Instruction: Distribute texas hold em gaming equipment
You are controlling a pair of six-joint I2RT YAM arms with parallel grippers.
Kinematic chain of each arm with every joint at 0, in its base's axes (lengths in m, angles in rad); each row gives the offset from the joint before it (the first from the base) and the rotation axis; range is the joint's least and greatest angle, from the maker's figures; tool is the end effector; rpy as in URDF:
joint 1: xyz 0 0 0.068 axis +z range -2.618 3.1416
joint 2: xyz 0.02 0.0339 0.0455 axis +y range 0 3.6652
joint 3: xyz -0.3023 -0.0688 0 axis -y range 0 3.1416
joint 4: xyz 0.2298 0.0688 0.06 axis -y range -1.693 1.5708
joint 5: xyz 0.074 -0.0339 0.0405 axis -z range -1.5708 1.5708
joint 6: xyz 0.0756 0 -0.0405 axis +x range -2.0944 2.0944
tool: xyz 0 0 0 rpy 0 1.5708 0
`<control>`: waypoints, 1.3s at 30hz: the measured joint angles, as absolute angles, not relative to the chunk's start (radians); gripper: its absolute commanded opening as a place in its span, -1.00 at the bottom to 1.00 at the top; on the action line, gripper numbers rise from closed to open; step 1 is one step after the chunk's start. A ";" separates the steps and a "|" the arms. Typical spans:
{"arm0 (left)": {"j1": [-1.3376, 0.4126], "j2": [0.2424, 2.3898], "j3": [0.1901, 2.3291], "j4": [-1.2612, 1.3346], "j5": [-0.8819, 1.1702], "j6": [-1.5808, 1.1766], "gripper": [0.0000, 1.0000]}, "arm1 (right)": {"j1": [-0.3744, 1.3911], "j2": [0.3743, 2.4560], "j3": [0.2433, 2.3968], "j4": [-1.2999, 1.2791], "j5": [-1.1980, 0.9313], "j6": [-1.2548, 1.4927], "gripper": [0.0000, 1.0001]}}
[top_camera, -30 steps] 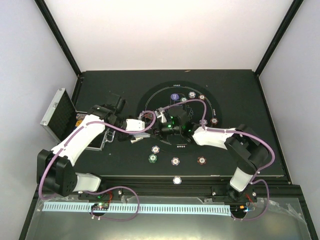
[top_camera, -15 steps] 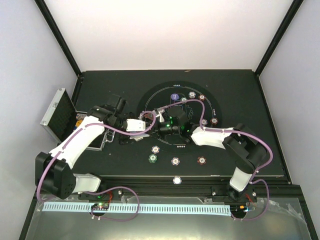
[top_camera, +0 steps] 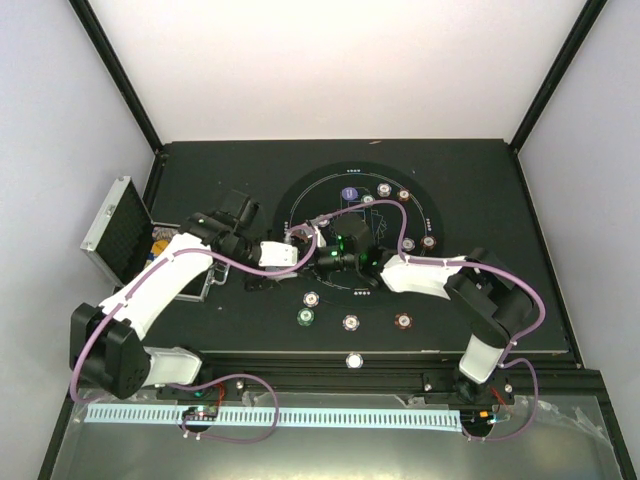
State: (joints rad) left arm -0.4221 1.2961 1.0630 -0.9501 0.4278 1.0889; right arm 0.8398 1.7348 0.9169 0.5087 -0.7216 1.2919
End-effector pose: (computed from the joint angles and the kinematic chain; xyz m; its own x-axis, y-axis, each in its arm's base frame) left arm 0.1964 -0.1226 0.2776 0.0656 0.8544 -0.5155 0.9874 0.0188 0.1569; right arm 0.2264 0.3273 0.2453 -0.9971 -0.0309 -0.0690 -0.0742 0.2268 0.9711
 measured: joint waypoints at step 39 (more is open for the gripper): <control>-0.428 1.228 1.078 -1.026 0.366 0.984 -0.97 | 0.862 1.724 0.980 0.368 -0.724 1.097 -0.12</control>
State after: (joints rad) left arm -0.4278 1.2282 1.0782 -1.0260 0.3660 0.9844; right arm 0.8616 1.7245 0.9798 0.3676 -0.7242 1.0969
